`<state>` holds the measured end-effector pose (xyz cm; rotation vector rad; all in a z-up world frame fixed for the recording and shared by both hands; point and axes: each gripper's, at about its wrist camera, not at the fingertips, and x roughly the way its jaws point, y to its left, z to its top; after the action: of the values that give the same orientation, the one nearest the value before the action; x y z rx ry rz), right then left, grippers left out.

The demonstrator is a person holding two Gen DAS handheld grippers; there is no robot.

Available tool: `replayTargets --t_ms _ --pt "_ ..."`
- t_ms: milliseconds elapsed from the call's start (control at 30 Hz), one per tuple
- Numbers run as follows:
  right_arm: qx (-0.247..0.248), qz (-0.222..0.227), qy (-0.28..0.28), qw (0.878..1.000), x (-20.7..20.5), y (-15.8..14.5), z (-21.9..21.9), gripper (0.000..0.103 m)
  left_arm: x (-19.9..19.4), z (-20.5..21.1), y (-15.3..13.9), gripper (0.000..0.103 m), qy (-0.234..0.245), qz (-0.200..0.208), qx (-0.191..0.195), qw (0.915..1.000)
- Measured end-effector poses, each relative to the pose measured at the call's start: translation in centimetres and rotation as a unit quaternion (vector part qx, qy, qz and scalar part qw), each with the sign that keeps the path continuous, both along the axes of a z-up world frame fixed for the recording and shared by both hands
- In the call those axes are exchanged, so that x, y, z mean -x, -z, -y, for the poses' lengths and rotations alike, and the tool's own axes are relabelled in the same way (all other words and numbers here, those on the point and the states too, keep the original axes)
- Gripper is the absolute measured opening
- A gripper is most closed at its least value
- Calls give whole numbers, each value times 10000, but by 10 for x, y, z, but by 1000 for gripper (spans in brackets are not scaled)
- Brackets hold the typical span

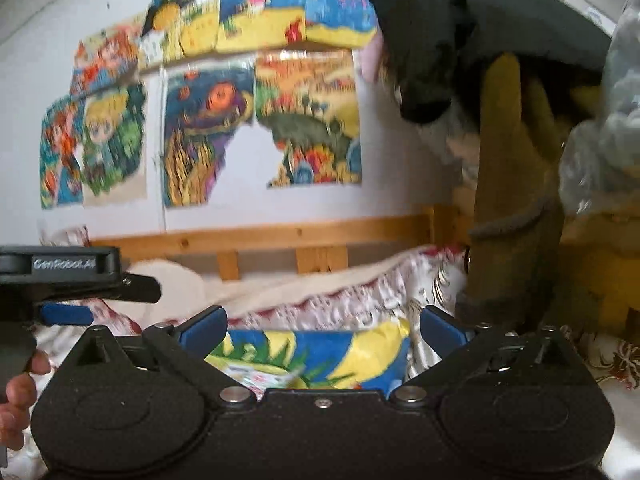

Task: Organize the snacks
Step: 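Open both tools to drop the two bags into the tray, then raise both open tools and move back over the remaining snacks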

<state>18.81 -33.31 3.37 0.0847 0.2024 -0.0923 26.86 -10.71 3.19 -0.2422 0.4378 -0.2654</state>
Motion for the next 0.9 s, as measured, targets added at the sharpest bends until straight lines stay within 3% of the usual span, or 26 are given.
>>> replayTargets --t_ms 167,500,767,900 --pt "97 147 75 9998 38 -8 -18 102 35 -28 -10 102 -30 -114 -33 9999" --pt "-464 223 106 9986 114 -6 -47 102 113 -72 -11 103 -21 -47 -228 9997" --pt "-404 95 -88 9991 147 -2 -73 102 164 -92 -3 103 80 214 -801 9965" --pt "-234 -84 -175 9995 155 3 -86 102 168 -101 9 103 138 -236 -885 9957"
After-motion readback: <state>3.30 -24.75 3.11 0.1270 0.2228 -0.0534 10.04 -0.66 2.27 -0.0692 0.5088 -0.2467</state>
